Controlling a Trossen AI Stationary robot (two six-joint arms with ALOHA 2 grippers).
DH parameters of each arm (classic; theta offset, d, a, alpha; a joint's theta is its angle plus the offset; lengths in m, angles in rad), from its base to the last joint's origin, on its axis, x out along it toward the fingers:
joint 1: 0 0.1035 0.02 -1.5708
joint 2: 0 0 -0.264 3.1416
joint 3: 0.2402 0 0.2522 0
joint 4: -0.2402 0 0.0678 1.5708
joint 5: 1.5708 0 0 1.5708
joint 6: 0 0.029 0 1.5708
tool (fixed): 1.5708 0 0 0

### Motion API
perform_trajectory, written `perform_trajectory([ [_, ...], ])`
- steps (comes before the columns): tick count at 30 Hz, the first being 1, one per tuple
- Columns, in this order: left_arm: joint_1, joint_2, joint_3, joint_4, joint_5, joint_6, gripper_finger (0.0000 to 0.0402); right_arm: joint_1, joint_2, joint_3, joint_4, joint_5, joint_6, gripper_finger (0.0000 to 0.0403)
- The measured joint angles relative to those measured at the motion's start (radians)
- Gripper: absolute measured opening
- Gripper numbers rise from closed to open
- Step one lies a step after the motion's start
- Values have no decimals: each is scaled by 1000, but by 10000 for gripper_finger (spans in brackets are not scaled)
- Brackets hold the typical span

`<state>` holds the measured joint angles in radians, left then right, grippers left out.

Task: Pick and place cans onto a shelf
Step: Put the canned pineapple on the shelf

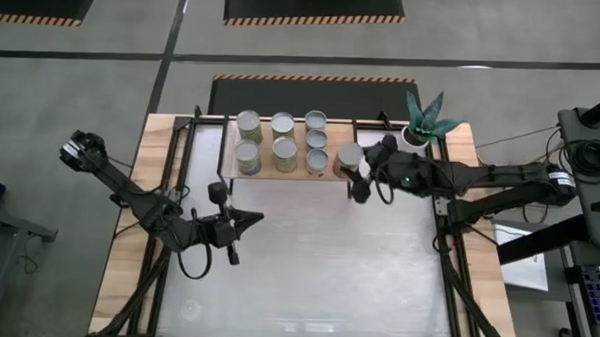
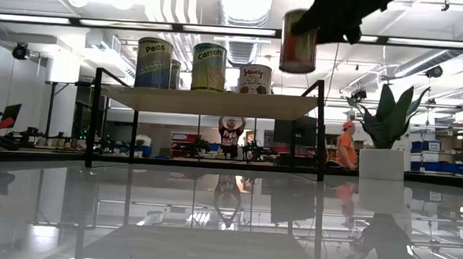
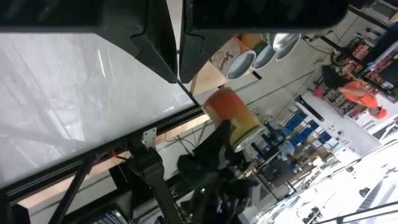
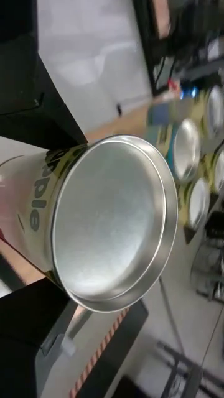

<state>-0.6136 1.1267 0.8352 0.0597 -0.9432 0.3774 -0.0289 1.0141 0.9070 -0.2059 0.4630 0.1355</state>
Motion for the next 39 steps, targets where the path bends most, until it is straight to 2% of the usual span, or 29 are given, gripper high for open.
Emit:
perform_trajectory([
  [5, 0, -1, 0, 0, 0, 24, 0, -58, 28, -9, -3, 0, -13, 292],
  [16, 0, -1, 0, -1, 1, 33, 0, -67, 106, -12, 3, -2, -24, 292],
  [23, 0, -1, 0, -1, 2, 33, 0, -70, 152, -12, 16, 2, -26, 319],
  [29, 0, -1, 0, -1, 2, 30, 0, -70, 142, -13, 2, 1, -30, 345],
  [39, 0, -1, 1, -1, 2, 22, 0, -70, 85, -13, -11, 0, -32, 349],
])
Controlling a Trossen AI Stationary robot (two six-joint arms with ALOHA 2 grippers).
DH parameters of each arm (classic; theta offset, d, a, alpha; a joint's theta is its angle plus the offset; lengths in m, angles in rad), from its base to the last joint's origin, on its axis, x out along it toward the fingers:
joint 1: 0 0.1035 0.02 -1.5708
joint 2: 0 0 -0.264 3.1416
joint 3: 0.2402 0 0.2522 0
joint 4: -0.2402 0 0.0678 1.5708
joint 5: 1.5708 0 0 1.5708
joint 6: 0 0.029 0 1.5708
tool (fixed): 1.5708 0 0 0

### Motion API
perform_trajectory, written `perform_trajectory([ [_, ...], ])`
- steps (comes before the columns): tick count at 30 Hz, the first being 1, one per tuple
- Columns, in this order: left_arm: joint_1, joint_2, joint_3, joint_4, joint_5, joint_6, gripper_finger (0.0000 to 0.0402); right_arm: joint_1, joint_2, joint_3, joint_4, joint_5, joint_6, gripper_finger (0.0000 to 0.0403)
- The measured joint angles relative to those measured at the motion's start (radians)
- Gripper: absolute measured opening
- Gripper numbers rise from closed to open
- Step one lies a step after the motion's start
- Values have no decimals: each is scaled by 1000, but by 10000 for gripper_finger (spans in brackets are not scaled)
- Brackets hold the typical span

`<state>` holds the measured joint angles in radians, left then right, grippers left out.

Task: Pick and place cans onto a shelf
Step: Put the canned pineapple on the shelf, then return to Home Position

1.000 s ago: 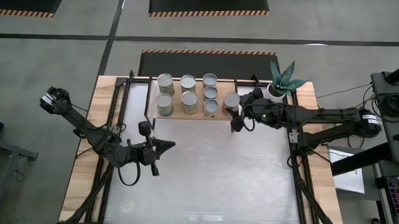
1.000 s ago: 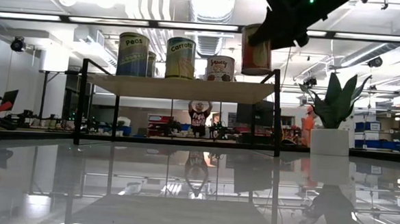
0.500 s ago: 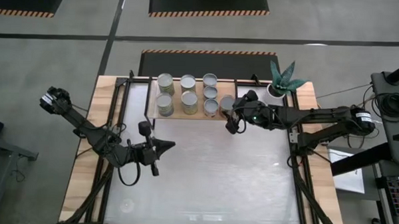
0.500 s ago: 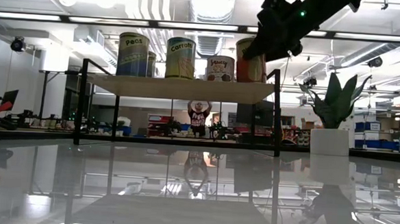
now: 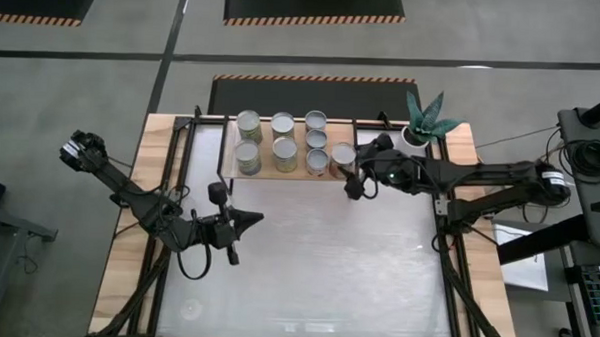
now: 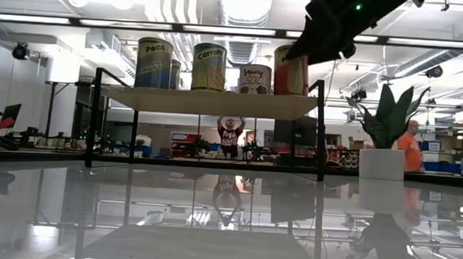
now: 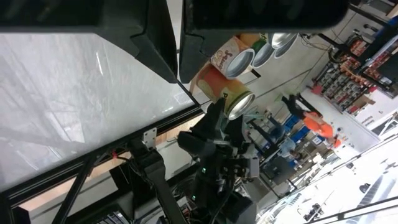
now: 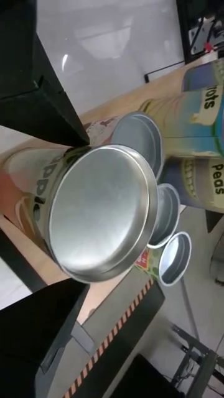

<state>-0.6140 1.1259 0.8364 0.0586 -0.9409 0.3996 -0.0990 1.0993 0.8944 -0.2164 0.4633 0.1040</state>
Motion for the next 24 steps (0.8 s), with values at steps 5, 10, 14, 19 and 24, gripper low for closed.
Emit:
perform_trajectory([
  [5, 0, 0, 0, 0, 0, -1, 0, 0, -35, 0, -26, 0, 1, 349],
  [10, 0, 0, 0, 0, 0, -1, 0, 3, -66, 0, -43, -44, 20, 350],
  [14, -1, 0, 0, -1, 0, -21, 0, 26, -116, 0, -62, -81, 60, 348],
  [19, -85, -44, 0, -136, -74, -76, 0, 116, -222, 0, -153, -70, 76, 335],
  [24, -235, -164, -6, -268, -175, -228, 0, 261, -342, -17, -198, 36, 56, 326],
])
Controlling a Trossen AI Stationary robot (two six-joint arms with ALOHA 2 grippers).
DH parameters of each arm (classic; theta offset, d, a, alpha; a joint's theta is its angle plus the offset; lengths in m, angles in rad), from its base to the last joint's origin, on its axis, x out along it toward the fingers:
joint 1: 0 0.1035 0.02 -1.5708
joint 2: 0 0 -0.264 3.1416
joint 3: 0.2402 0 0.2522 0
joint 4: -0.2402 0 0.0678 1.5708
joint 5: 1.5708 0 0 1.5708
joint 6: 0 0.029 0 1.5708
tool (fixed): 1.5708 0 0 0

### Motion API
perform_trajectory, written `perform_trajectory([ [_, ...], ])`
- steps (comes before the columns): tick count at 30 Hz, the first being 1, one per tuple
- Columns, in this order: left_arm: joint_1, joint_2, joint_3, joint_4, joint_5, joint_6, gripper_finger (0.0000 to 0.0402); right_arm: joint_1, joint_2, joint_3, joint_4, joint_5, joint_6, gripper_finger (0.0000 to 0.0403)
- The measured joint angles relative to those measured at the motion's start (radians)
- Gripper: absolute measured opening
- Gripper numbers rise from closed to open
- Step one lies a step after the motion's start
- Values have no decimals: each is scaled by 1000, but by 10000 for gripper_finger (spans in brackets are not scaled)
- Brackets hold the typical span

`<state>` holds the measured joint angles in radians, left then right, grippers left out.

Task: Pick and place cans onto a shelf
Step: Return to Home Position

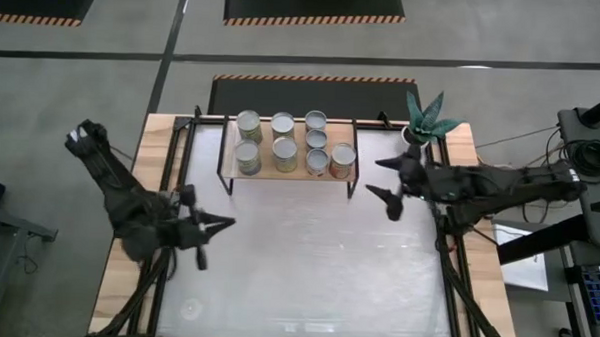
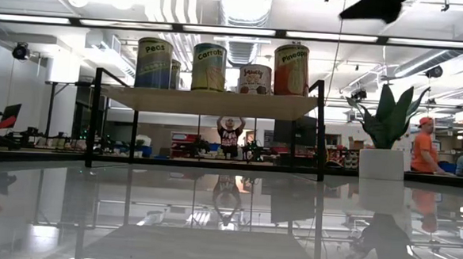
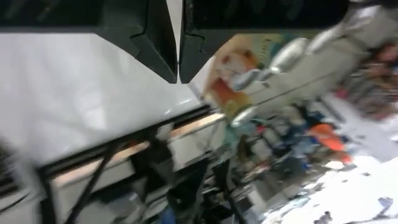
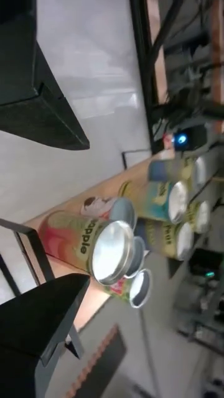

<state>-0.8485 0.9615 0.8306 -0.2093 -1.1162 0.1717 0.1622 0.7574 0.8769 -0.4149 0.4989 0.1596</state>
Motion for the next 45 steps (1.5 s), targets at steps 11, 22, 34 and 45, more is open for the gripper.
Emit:
perform_trajectory([
  [11, -59, -162, -278, 197, 2, -179, 0, 197, -226, -272, 194, 42, -168, 325],
  [22, 54, -315, -503, 435, -41, -143, 0, 200, -456, -498, 429, -99, -374, 325],
  [34, 307, -564, -623, 448, 319, 14, 0, 199, -757, -629, 344, -161, -469, 325],
  [45, 362, -800, -804, 448, 404, 7, 0, 197, -740, -770, 437, -144, -545, 325],
])
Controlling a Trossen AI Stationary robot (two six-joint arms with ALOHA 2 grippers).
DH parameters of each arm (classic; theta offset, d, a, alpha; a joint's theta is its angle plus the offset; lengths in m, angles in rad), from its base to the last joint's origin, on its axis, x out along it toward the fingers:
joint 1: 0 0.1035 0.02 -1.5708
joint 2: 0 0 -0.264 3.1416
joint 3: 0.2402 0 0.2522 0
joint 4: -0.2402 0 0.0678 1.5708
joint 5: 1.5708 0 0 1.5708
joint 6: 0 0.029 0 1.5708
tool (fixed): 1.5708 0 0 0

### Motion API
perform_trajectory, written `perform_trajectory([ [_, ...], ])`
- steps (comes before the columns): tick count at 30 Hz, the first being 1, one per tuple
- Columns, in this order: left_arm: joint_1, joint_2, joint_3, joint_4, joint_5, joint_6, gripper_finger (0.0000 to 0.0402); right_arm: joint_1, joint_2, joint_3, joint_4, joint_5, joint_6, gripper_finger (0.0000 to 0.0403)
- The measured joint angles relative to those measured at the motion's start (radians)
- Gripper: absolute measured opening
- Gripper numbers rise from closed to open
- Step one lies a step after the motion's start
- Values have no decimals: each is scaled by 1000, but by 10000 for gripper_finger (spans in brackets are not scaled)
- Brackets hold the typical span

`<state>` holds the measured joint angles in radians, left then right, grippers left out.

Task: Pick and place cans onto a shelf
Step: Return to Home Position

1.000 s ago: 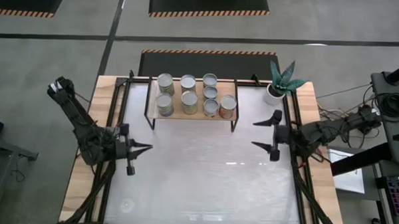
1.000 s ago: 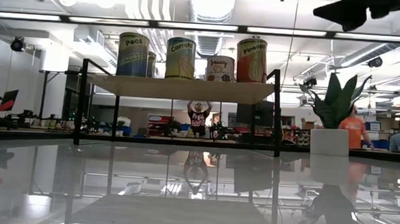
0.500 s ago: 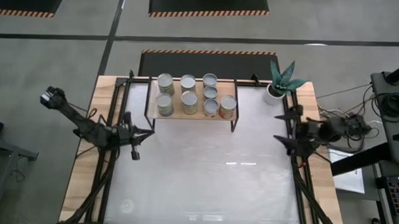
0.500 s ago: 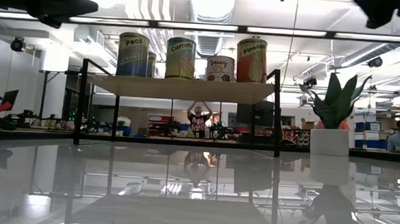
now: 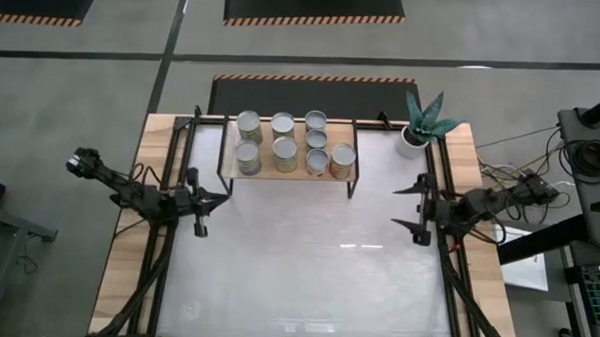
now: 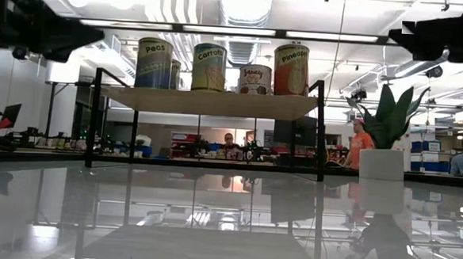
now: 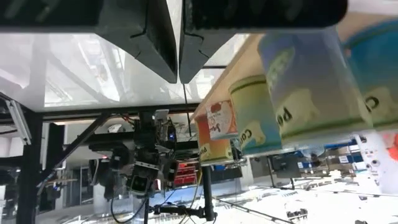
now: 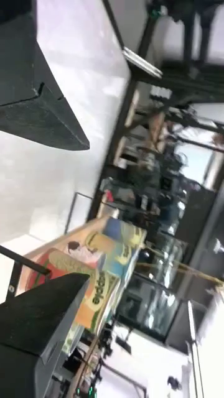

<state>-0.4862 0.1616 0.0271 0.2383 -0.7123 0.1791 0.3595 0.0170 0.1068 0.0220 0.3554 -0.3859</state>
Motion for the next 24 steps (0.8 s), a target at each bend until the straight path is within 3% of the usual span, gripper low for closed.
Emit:
perform_trajectory([
  [4, 0, -64, -15, -107, 32, -29, 0, 0, -17, -78, 85, 8, 1, 325],
  [9, 0, -89, -17, -162, 43, -32, 0, 0, -1, -94, 67, 10, 71, 325],
  [17, 0, -86, -11, -176, -56, -39, 0, -3, -1, -90, 117, 303, 103, 325],
  [24, 0, -85, -6, -172, -56, -39, 0, -2, 4, -88, 117, 303, 105, 325],
])
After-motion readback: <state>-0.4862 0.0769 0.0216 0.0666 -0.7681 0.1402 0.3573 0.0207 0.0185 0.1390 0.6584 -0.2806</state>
